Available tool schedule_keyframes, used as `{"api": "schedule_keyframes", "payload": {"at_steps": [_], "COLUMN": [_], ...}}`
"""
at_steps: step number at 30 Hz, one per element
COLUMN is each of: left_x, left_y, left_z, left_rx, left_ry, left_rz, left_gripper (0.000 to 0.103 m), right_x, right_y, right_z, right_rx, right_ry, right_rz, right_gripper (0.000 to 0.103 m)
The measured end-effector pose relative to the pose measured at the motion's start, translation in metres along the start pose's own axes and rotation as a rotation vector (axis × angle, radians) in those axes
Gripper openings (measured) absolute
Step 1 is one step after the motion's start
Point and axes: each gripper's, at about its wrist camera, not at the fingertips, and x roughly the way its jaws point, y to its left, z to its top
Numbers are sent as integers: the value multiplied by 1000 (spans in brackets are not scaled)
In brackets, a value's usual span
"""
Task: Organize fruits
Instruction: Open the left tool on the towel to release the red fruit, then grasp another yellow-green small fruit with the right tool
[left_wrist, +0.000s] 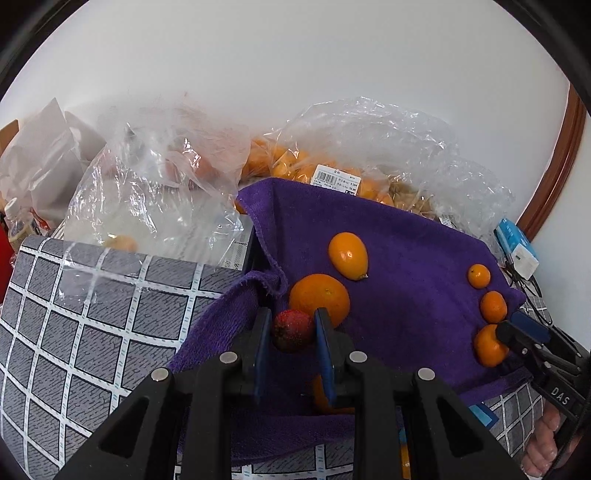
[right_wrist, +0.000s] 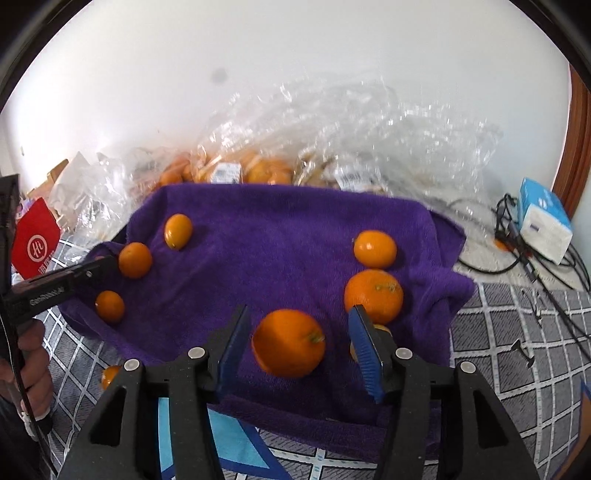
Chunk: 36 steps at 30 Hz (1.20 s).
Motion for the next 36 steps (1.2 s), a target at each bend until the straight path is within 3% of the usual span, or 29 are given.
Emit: {"api": "schedule_keyframes", "payload": {"at_steps": [6, 12, 17, 24, 29, 36], "left_x": [-1, -18, -34, -77, -101, -113], "left_y": [-2, -4, 0, 10, 19, 56], "left_z": [0, 2, 7, 17, -1, -59], "left_rx": [10, 26, 9, -35, -6, -21], "left_ry": [-14, -99, -145, -218, -190, -105], "left_rz": [-1, -11, -22, -21, 27, 47], "left_gripper": [23, 48, 49, 49, 49, 49], "right_x": [-8, -11, -29, -63, -64, -47], "right_y": [-11, -16, 0, 41, 72, 114], "right_z": [-1, 0, 4, -14, -33, -65], "right_rx": [48, 92, 78, 13, -25, -103], "right_ry": [-26, -22, -39, -27, 13, 87], "right_rz": [-2, -11, -28, 12, 44, 120], "right_gripper": [55, 55, 45, 44, 42, 42]}}
